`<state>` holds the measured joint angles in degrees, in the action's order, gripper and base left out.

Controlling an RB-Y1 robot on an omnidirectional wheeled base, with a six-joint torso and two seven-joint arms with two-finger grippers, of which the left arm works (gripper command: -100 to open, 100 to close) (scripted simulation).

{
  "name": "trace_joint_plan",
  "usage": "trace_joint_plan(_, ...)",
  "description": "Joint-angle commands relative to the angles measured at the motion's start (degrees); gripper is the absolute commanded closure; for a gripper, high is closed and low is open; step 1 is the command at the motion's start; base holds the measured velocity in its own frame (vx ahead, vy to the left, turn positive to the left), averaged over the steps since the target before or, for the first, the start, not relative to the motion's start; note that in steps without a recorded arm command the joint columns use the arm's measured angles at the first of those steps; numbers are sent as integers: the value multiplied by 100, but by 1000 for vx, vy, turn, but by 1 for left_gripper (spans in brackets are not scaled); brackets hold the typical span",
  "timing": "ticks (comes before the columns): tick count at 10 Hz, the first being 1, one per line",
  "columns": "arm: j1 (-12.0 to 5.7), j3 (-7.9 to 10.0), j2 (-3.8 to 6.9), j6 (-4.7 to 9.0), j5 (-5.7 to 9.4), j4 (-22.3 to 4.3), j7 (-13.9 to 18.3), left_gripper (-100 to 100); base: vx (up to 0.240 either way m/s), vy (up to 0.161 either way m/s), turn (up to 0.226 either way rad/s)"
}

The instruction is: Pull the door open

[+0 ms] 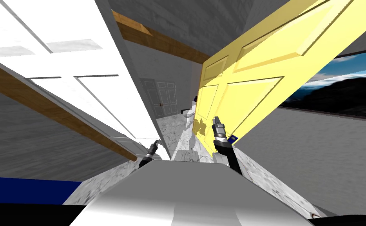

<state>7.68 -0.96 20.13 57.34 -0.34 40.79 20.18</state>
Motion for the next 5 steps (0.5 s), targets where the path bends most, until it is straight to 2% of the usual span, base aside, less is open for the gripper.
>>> trace_joint_plan(1,-163,-34,-36,4,-17,-174,-7,100,-116,41,-65)
trace_joint_plan(2,-334,-46,-58,-2,-23,-330,-21,100,-154,54,-91)
trace_joint_plan(5,-591,-63,-90,-12,-32,-565,-41,100,-122,35,-52)
